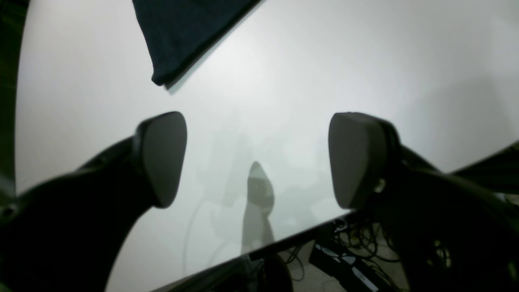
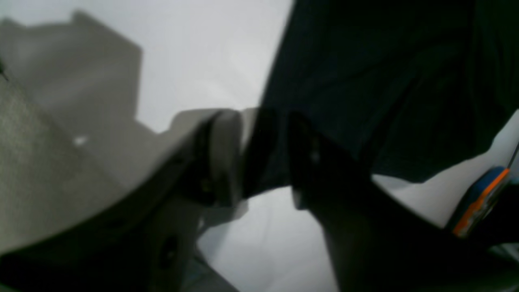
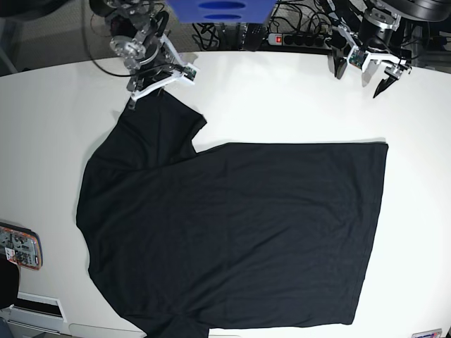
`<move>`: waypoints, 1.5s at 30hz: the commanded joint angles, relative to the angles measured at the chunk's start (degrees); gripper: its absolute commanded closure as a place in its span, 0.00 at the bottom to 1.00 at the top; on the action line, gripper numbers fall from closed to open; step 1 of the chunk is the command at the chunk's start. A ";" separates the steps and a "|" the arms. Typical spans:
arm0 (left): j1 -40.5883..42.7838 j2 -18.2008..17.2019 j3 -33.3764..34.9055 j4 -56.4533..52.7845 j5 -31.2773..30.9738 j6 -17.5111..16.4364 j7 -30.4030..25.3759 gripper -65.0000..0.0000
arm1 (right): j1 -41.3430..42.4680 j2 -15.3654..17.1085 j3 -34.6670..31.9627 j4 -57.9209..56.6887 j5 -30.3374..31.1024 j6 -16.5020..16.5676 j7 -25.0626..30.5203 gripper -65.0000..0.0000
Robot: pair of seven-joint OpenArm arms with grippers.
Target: Fold the T-shirt properly
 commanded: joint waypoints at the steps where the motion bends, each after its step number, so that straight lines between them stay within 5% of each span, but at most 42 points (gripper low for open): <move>1: 0.65 -0.22 -0.35 0.75 -0.26 0.62 -1.14 0.23 | -1.31 0.23 0.60 0.02 0.28 1.03 -1.33 0.64; 5: -0.58 -0.22 -0.35 0.67 -0.26 0.62 -1.14 0.23 | -1.31 0.23 1.48 -0.07 0.28 -0.29 -1.33 0.58; 12: -0.84 -0.22 -0.35 0.58 -0.18 0.62 -1.06 0.23 | -1.23 0.23 -5.29 -0.42 0.19 -15.76 -1.15 0.56; 20: -1.02 -0.40 -0.35 0.58 -0.18 0.62 -1.06 0.23 | -0.79 0.14 -6.87 -3.32 -5.87 -15.93 -1.41 0.57; 25: -0.93 -0.40 -0.35 0.58 -0.18 0.62 -1.06 0.23 | 6.33 -0.04 -6.87 -5.16 -6.14 -15.93 -1.41 0.57; 36: -0.84 -0.49 -0.35 0.58 -0.18 0.62 -1.06 0.23 | 7.48 2.34 -7.40 -5.43 6.96 -15.67 -8.71 0.57; 38: -0.84 -0.49 -0.35 0.58 -0.18 0.62 -1.06 0.23 | 7.48 2.42 -7.40 -5.43 7.49 -15.58 -8.71 0.63; 41: -0.84 -0.49 -0.35 0.58 -0.18 0.62 -1.06 0.23 | 7.48 2.42 -7.40 -5.34 7.49 -15.58 -8.71 1.00; 45: -0.75 -0.49 -0.26 0.58 0.00 0.36 -0.88 0.23 | 7.30 2.34 -7.23 -4.99 7.40 -15.58 -8.71 1.00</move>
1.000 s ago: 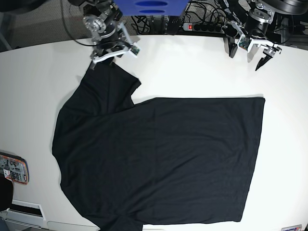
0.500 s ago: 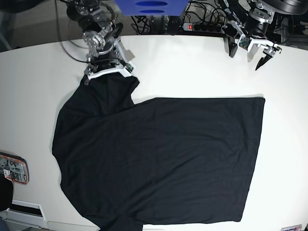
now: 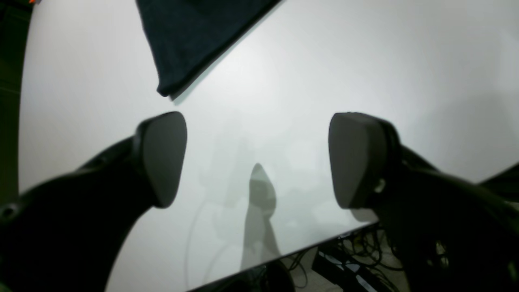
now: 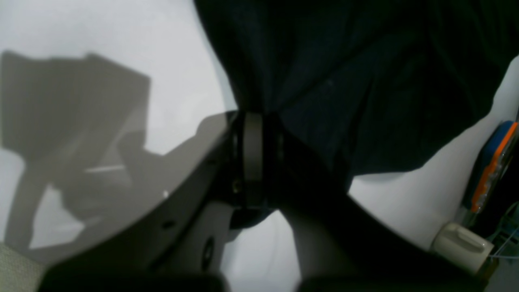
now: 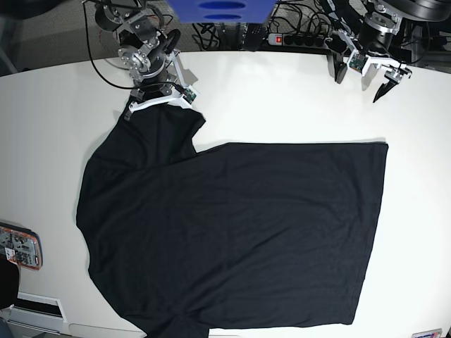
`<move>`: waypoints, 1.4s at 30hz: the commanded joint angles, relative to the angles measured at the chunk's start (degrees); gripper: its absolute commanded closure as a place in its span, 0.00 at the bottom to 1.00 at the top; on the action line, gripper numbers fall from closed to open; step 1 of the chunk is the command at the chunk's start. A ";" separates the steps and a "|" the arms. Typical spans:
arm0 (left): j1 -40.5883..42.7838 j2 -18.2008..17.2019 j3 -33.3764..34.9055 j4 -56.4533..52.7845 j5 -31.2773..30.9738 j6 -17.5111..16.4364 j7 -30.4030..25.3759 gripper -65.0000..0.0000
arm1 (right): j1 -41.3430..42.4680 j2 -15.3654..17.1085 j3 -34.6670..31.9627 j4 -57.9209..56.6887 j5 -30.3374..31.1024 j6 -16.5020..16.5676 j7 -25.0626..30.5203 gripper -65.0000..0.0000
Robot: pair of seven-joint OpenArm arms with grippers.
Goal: Fold the T-shirt properly
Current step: 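Reach the left gripper to the opposite shoulder corner and grasp it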
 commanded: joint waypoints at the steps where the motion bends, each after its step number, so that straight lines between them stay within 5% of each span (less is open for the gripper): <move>1: 0.67 -0.34 -0.13 0.75 -0.24 0.54 0.28 0.23 | -0.46 0.24 0.07 0.63 0.69 0.59 -1.30 1.00; 8: 0.23 -0.42 -0.13 2.60 8.73 0.54 10.92 0.23 | -0.55 0.24 0.07 1.95 0.69 0.59 -1.30 1.00; 13: -1.18 -0.69 -0.22 3.92 11.98 0.45 11.27 0.23 | -0.55 0.24 -0.01 2.04 0.60 0.59 -1.30 1.00; 18: -5.40 -4.73 -0.40 4.18 15.15 0.27 11.71 0.23 | -0.55 0.24 -0.10 2.12 0.60 0.59 -1.30 1.00; 24: -12.26 -9.21 -0.04 4.27 16.20 -8.70 18.83 0.23 | -0.63 0.24 -0.19 3.18 0.60 0.59 -1.30 1.00; 29: -16.92 -11.41 0.92 3.74 17.17 -14.85 19.54 0.23 | -1.25 0.24 -0.28 3.27 0.60 0.59 -1.30 1.00; 35: -20.08 -12.38 8.84 1.37 29.56 -15.29 23.32 0.23 | -6.00 0.24 -0.10 3.27 0.60 0.59 -1.30 1.00; 42: -23.77 -13.70 14.37 -2.15 30.79 -15.29 25.69 0.23 | -6.17 0.24 0.07 3.27 0.60 0.59 -1.30 1.00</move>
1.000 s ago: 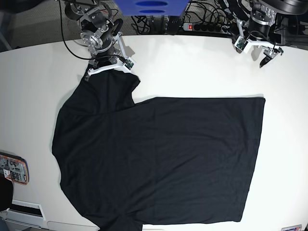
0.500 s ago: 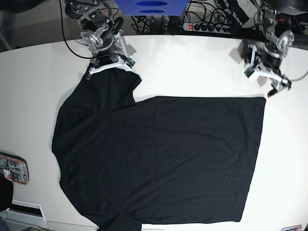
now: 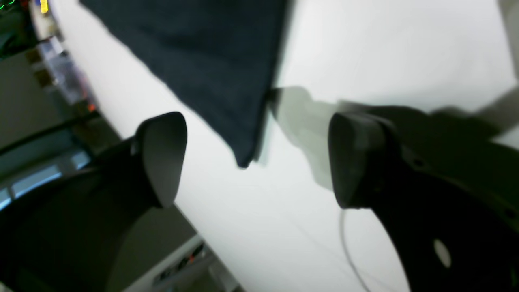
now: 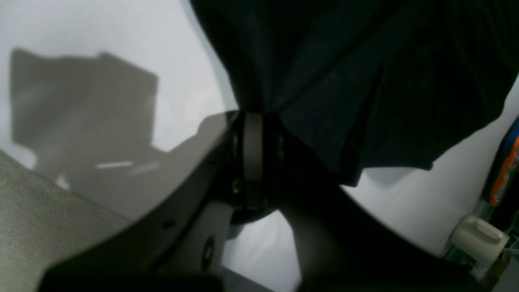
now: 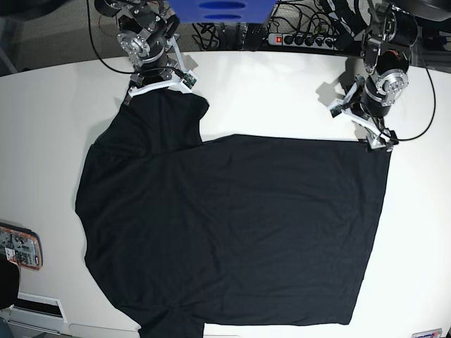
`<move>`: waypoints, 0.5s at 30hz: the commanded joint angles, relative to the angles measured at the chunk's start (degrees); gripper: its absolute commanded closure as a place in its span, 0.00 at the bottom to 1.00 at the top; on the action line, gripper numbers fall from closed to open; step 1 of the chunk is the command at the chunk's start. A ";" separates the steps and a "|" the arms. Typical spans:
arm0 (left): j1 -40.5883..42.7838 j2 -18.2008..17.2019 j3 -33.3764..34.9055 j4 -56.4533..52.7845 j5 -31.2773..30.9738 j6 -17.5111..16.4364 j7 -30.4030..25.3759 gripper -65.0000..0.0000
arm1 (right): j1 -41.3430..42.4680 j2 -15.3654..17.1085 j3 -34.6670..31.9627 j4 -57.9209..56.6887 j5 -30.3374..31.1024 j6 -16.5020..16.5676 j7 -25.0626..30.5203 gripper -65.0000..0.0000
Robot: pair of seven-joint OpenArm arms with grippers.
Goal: Fold the T-shirt properly
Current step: 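Reach the left gripper to the opposite shoulder corner and grasp it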
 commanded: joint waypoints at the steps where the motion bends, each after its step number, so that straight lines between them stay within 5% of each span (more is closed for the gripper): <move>1: -0.72 -1.51 -0.18 0.28 0.35 0.47 0.32 0.23 | -0.58 0.22 0.14 0.34 1.13 0.81 -0.89 1.00; 15: -2.12 -7.04 -0.18 -7.90 0.08 0.56 0.49 0.23 | -0.58 0.22 0.23 0.34 1.13 0.81 -0.89 1.00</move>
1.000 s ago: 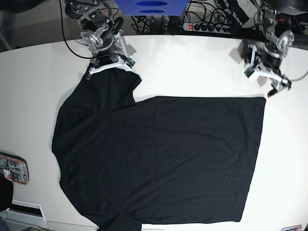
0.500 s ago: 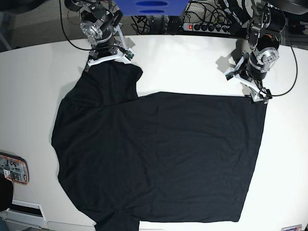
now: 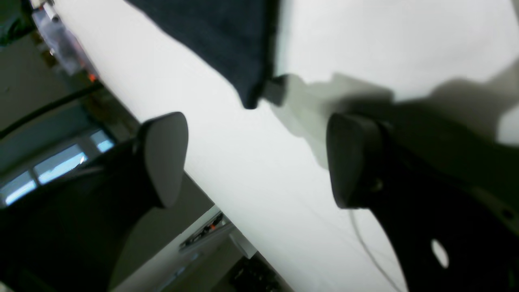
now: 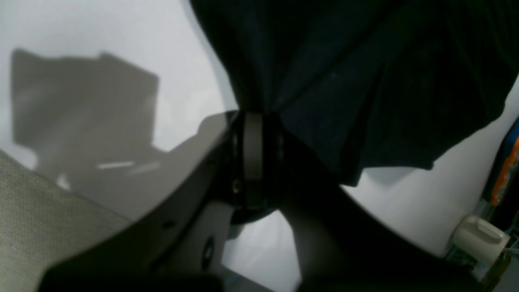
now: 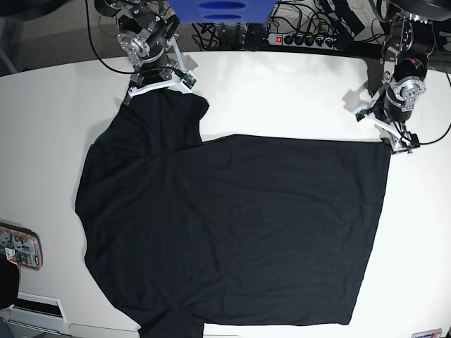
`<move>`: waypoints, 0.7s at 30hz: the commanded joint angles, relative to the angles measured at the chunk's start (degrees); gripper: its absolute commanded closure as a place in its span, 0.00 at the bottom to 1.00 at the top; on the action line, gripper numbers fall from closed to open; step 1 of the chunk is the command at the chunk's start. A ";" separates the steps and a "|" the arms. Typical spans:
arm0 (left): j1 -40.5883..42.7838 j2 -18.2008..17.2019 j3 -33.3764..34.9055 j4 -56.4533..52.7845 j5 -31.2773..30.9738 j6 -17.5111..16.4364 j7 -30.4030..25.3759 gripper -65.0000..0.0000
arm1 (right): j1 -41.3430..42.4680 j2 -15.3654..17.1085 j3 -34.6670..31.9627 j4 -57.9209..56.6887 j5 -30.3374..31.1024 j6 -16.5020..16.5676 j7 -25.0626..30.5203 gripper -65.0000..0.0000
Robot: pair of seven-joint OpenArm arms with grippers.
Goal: Fold the T-shirt properly
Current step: 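Reach the left gripper to the opposite shoulder corner and grasp it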
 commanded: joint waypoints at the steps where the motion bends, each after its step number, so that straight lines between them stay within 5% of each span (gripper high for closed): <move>1: -0.84 -0.57 0.02 -0.87 0.08 -1.12 0.03 0.23 | -0.58 0.24 0.12 0.34 0.95 0.83 -0.93 1.00; 14: -10.69 -0.40 11.36 -12.82 0.35 -1.12 0.30 0.23 | -0.58 0.24 -0.06 0.34 0.95 0.83 -0.93 1.00; 21: -10.69 -0.40 11.97 -12.82 0.70 -1.12 0.30 0.24 | -0.58 0.24 0.12 0.34 0.95 0.83 -0.93 1.00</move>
